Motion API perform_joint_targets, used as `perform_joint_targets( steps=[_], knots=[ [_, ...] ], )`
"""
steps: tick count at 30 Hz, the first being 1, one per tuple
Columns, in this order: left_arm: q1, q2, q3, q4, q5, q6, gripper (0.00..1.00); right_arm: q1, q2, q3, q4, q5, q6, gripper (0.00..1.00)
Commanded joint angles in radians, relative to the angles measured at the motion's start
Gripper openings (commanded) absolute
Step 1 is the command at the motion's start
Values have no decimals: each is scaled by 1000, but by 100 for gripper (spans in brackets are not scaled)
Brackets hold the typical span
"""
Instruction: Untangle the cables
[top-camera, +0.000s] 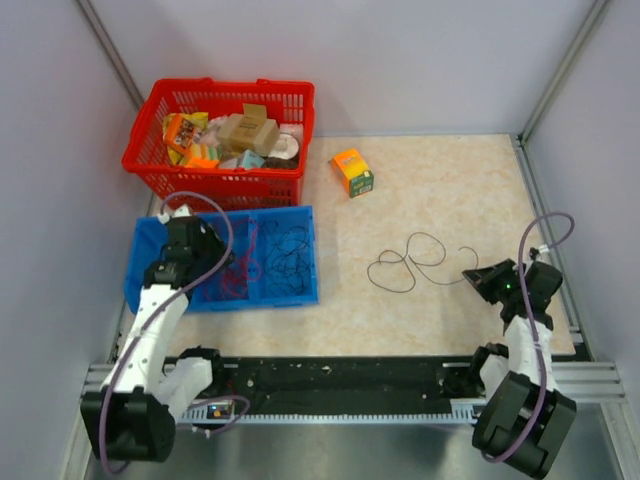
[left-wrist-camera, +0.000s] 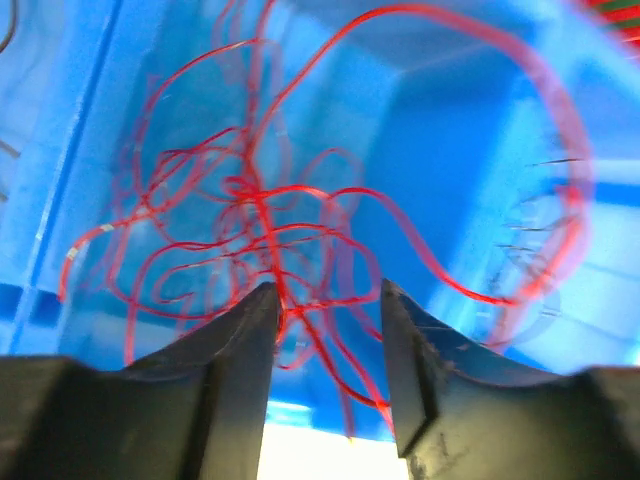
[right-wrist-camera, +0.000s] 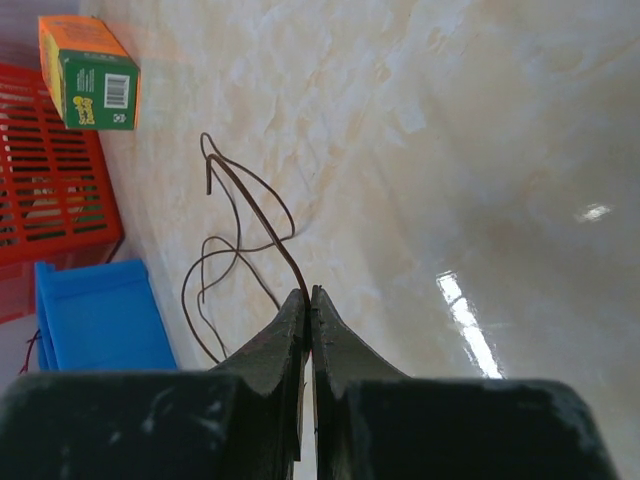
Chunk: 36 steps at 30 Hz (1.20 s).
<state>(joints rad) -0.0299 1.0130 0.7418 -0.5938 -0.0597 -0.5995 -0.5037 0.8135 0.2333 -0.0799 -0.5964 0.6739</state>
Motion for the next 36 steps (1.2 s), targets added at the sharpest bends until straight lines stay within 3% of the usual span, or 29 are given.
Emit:
perform_joint_targets(
  steps=[1, 4, 6, 9, 14, 16, 18, 23, 27, 31, 36],
  knots=[
    [8, -226, 36, 60, 149, 26, 55, 59, 16, 8, 49, 21, -16, 0],
    [7, -292, 108, 11, 161, 69, 63, 105, 29, 23, 48, 37, -25, 0],
    [8, -315, 128, 26, 259, 101, 66, 143, 39, 37, 46, 32, -36, 0],
    [2, -317, 130, 63, 395, 78, 78, 238, 59, 66, 17, 35, -57, 0],
    [-27, -338, 74, 197, 570, 41, 78, 467, 67, 54, -15, 52, -40, 3],
    [-121, -334, 45, 296, 623, 6, 77, 546, 58, 32, -1, 70, -19, 4],
    [-284, -309, 25, 356, 522, 3, 77, 600, 50, 14, 8, 101, -1, 4],
    [-655, -46, 74, 420, 381, 16, 76, 614, 67, 34, -49, 147, -22, 13],
    [-872, 215, 215, 381, 203, 110, 81, 616, -12, 69, -153, 305, 10, 34],
    [-924, 468, 368, 342, 156, 162, 91, 614, -131, 78, -179, 395, 33, 69],
    [-927, 773, 666, 175, 71, 159, 98, 599, -97, 139, -235, 455, 3, 71]
  ],
)
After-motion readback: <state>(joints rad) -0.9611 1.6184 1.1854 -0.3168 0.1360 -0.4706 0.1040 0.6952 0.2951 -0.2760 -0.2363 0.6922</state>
